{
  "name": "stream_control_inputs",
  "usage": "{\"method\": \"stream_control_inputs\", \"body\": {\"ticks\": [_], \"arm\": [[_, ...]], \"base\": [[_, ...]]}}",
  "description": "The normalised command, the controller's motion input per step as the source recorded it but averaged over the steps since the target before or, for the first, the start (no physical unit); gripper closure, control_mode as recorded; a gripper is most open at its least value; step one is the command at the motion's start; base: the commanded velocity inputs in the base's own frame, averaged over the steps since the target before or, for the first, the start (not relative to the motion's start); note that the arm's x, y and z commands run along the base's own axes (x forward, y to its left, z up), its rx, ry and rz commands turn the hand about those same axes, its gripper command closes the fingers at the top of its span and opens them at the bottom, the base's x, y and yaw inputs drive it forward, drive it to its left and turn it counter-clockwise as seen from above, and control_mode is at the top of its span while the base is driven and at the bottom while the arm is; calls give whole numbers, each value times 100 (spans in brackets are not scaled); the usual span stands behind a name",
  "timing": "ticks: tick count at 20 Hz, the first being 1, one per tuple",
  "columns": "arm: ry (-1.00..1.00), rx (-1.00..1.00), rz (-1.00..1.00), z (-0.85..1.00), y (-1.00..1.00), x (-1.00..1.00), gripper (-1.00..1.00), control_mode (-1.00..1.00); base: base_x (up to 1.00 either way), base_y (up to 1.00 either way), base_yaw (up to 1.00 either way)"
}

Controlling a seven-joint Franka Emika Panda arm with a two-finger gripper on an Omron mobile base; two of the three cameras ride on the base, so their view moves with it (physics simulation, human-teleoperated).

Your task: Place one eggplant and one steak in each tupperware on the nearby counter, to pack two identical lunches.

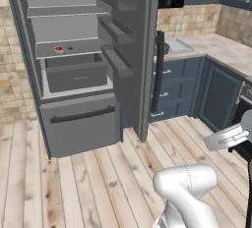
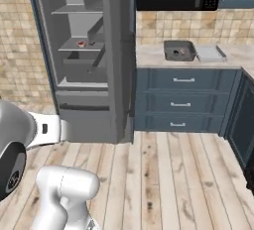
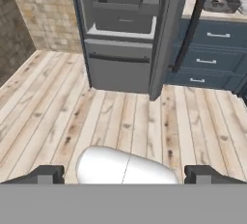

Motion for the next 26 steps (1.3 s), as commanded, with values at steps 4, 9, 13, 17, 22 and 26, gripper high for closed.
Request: {"method": "stream_control_inputs", "body": {"ticks": [4, 9, 13, 17, 22, 26], "arm": [[0, 0, 0, 0, 0, 0, -100, 100], [0, 0, 0, 0, 0, 0, -100, 100], [0, 0, 0, 0, 0, 0, -100, 100], [0, 0, 0, 0, 0, 0, -100, 100], [0, 0, 0, 0, 0, 0, -100, 100], [0, 0, 0, 0, 0, 0, -100, 100]], "base": [[-3, 100, 0], [20, 100, 0], [55, 98, -1], [90, 59, -3], [99, 6, -7], [91, -10, -7]]}}
